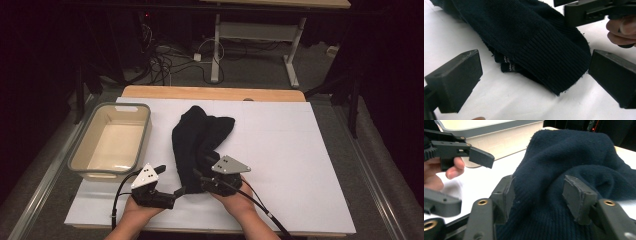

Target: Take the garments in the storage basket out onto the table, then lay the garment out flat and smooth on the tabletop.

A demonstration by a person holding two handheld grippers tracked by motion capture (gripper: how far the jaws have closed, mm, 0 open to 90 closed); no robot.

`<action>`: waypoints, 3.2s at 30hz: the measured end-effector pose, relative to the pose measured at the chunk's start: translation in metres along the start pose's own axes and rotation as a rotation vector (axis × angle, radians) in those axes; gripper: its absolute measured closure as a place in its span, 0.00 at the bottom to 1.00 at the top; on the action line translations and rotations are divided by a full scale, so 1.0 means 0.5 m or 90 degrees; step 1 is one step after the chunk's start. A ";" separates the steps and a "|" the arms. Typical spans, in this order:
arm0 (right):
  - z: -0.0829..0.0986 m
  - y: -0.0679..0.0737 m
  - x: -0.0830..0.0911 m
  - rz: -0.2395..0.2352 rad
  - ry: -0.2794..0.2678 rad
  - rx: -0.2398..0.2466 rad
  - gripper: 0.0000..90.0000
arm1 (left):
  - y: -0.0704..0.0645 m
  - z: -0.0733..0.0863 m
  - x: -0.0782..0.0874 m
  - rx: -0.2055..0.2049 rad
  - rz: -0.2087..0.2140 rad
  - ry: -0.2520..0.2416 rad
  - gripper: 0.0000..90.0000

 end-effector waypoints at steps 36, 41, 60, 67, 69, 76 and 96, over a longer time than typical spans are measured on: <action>-0.007 0.002 -0.080 -0.007 0.074 0.011 0.59 | -0.008 0.008 -0.009 -0.032 -0.026 -0.027 0.00; -0.006 0.005 -0.080 -0.016 0.076 0.026 0.83 | -0.008 0.008 -0.008 -0.033 -0.023 -0.029 0.00; -0.033 -0.050 0.041 0.036 -0.023 -0.002 0.97 | -0.007 0.008 -0.007 -0.024 -0.020 -0.032 0.00; -0.010 -0.119 0.109 0.084 -0.043 -0.027 0.97 | -0.007 0.008 -0.008 -0.023 -0.018 -0.031 0.00; -0.004 -0.129 0.116 0.089 -0.044 -0.035 0.97 | -0.006 0.008 -0.008 -0.022 -0.018 -0.030 0.00; 0.029 -0.173 0.164 0.129 -0.041 -0.060 0.97 | -0.006 0.008 -0.008 -0.023 -0.020 -0.028 0.00; 0.168 -0.267 0.403 0.257 -0.034 -0.134 0.97 | -0.008 0.008 -0.008 -0.029 -0.019 -0.028 0.00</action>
Point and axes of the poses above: each handheld gripper's, and its own axes: x roughly backward along the jaws, z roughly out of its underside, y roughly to its left, the point moved 3 cm from there along -x, roughly forward along the jaws, and after that the axes turned 3 degrees about -x, right-handed, at the moved point
